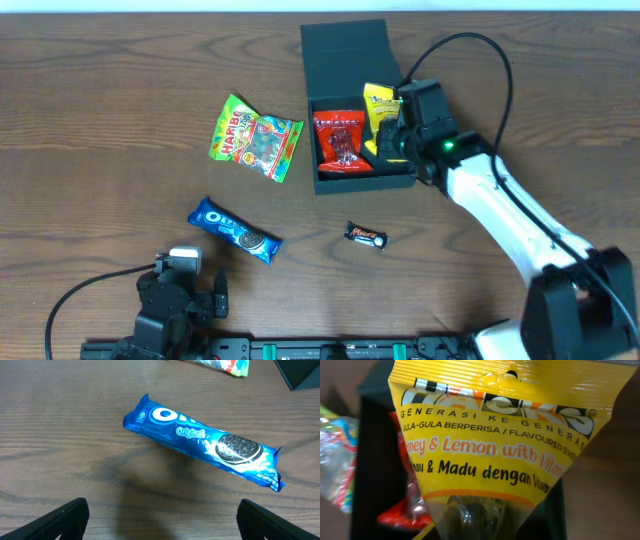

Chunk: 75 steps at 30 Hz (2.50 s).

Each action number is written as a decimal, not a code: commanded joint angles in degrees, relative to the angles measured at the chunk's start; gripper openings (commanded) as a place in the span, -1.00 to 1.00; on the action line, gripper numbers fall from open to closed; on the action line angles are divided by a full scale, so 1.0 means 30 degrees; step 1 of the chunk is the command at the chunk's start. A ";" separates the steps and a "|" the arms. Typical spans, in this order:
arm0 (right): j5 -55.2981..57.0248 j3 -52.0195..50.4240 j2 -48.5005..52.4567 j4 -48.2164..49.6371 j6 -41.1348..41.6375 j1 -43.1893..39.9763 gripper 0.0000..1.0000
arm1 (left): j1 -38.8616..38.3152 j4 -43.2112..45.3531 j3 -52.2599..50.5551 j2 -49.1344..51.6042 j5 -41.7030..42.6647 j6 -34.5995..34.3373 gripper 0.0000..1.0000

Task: Pack container
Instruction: 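Lift the yellow bag and lower it into the box beside the red bag, then open the right gripper and retract it to the right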

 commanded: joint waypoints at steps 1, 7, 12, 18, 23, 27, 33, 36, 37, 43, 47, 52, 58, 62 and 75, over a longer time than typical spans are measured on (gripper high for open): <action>0.0911 0.0634 0.0561 0.0648 0.0124 0.0109 -0.97 | -0.0080 -0.1100 -0.0168 -0.0029 -0.0466 -0.0007 0.91; 0.0903 0.0627 0.1661 0.0962 0.0095 0.0109 -0.97 | -0.0080 -0.1100 -0.0168 -0.0029 -0.0466 -0.0007 0.91; -0.0029 0.0627 0.2565 0.0896 -0.0969 0.0131 -0.97 | -0.0080 -0.1100 -0.0168 -0.0029 -0.0466 -0.0007 0.91; -0.0401 0.0627 0.2776 -0.0124 -0.3206 0.0146 -0.98 | -0.0080 -0.1100 -0.0168 -0.0029 -0.0466 -0.0007 0.91; -0.0386 0.0627 0.2776 -0.0692 -0.3432 0.0109 -0.97 | -0.0080 -0.1100 -0.0168 -0.0029 -0.0466 -0.0007 0.91; -0.0379 0.0627 0.2776 -0.0692 -0.3504 0.0117 -0.63 | -0.0080 -0.1100 -0.0168 -0.0029 -0.0466 -0.0007 0.91; -0.0379 0.0627 0.2769 -0.0459 -0.3490 0.0124 0.24 | -0.0080 -0.1100 -0.0168 -0.0029 -0.0466 -0.0007 0.91; -0.0379 0.0634 0.2681 -0.0393 -0.3468 0.0124 0.64 | -0.0080 -0.1100 -0.0168 -0.0029 -0.0466 -0.0007 0.91; -0.0379 0.0641 0.2521 -0.0408 -0.3468 0.0124 0.96 | -0.0080 -0.1100 -0.0168 -0.0029 -0.0466 -0.0007 0.91; -0.0058 0.0656 -0.0248 -0.0525 -0.3344 0.0124 0.99 | -0.0080 -0.1100 -0.0168 -0.0029 -0.0466 -0.0007 0.91; 0.0510 0.0663 -0.3665 -0.0707 -0.3439 0.0124 0.99 | -0.0080 -0.1100 -0.0168 -0.0029 -0.0466 -0.0007 0.91; 0.1792 0.0663 -0.7883 -0.2878 -0.3497 0.0124 0.98 | -0.0080 -0.1100 -0.0168 -0.0029 -0.0466 -0.0007 0.91; 0.3126 0.0663 -1.2983 -0.9012 -0.3009 0.0124 0.98 | -0.0080 -0.1100 -0.0168 -0.0029 -0.0466 -0.0007 0.91; 0.3118 0.0663 -1.5314 -1.1905 -0.1887 0.0124 0.98 | -0.0080 -0.1100 -0.0168 -0.0029 -0.0466 -0.0007 0.91; 0.3126 0.0612 -1.6932 -1.4549 -0.1894 0.0124 0.99 | -0.0080 -0.1100 -0.0168 -0.0029 -0.0466 -0.0007 0.91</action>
